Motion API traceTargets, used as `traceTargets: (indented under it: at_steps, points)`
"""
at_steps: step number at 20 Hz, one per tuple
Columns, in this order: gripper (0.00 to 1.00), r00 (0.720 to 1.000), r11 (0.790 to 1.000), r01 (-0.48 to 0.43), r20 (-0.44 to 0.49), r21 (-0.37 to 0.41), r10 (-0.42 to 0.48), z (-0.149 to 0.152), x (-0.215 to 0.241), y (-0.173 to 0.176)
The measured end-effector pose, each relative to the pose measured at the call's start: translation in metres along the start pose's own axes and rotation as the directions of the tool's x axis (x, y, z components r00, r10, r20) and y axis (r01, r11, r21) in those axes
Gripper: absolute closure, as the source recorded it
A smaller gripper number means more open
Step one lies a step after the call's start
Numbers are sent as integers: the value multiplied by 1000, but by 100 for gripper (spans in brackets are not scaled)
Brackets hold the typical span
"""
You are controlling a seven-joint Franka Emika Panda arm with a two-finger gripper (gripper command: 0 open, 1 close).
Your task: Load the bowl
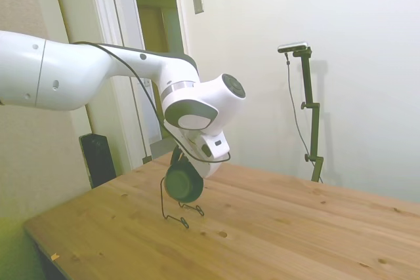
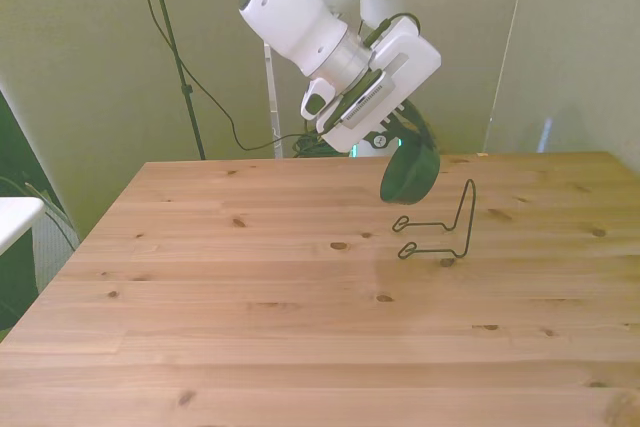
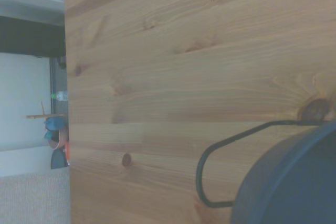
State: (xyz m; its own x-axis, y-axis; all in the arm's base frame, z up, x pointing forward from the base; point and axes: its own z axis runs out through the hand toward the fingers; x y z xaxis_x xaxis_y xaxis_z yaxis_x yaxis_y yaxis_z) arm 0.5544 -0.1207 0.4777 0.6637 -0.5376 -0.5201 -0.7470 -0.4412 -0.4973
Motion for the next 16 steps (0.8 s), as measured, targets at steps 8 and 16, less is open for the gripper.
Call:
traceTargets:
  at_steps: [8,16]
  points:
    - [100,993,997,80,88,14,-81,46,-5,-13]
    - [100,996,999,47,80,19,-49,53,15,4]
